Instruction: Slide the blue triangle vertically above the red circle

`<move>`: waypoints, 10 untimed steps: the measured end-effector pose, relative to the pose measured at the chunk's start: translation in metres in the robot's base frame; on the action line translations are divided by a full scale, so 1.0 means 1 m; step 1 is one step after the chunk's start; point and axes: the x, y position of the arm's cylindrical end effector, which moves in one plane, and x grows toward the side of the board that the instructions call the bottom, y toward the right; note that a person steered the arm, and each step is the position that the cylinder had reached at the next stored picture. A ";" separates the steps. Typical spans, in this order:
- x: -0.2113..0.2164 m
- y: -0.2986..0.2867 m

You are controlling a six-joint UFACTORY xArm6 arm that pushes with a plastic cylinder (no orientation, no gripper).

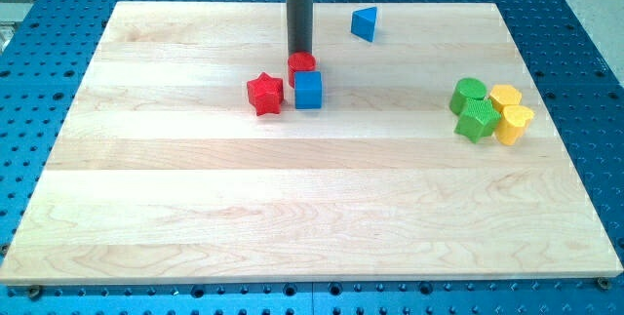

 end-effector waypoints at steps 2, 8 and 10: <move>0.036 0.000; -0.093 0.141; -0.047 0.073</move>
